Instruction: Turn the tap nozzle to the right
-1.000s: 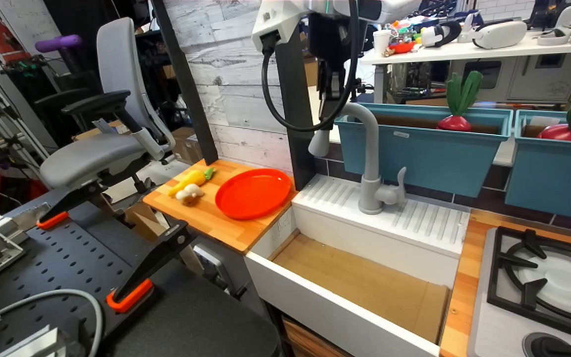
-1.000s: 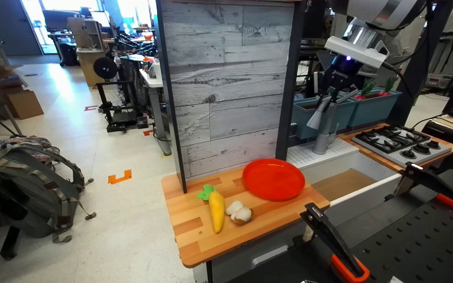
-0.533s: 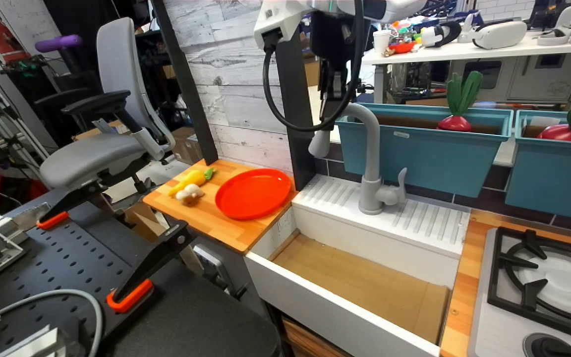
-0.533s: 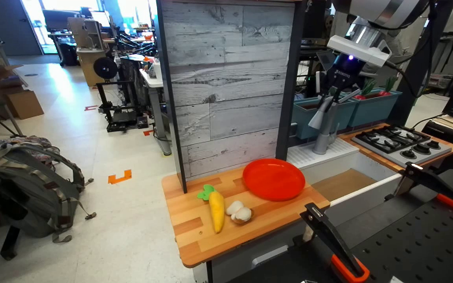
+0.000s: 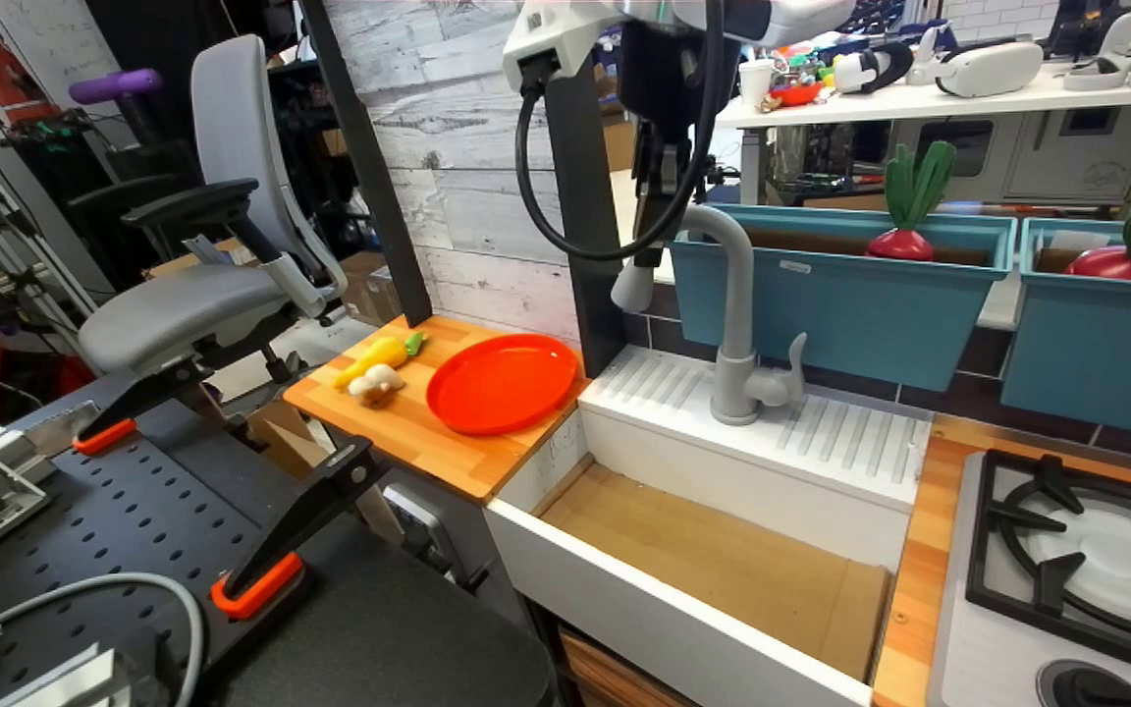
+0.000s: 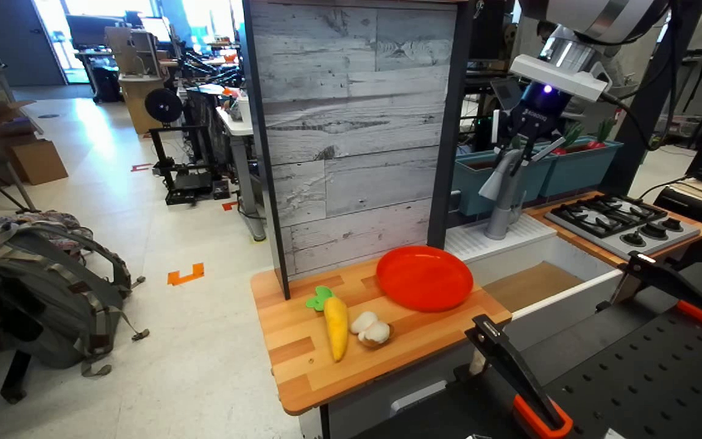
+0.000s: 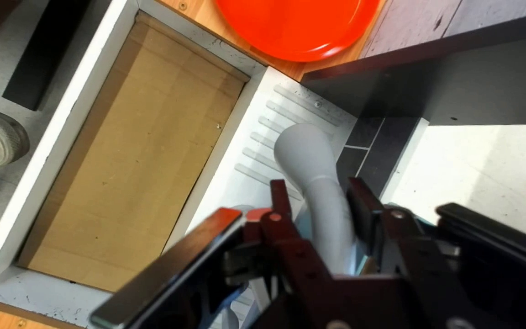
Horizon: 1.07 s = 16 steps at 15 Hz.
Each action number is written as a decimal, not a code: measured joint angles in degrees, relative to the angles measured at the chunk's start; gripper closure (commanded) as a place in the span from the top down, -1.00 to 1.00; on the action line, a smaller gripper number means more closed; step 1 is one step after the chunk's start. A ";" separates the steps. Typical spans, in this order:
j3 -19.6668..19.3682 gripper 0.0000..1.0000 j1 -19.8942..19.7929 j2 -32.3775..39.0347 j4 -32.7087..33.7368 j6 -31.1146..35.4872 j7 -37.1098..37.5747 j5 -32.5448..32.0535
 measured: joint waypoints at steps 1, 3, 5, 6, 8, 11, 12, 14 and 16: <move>-0.23 0.53 0.00 0.06 -0.04 -0.33 0.15 -0.05; -0.66 0.80 0.04 0.25 -0.09 -0.99 0.32 -0.29; -0.95 1.00 0.11 0.42 -0.32 -1.15 0.53 -0.99; -1.12 1.00 0.19 0.48 -0.50 -1.15 0.66 -1.49; -1.41 1.00 0.38 0.67 -0.73 -1.14 0.96 -2.66; -1.74 0.50 0.92 0.72 -0.60 -1.11 1.21 -4.62; -1.93 0.47 1.17 0.71 -0.55 -1.11 1.26 -5.19; -2.16 0.24 1.65 0.54 -0.34 -1.10 1.28 -6.25; -2.23 -0.01 2.07 0.28 -0.07 -1.05 1.28 -6.88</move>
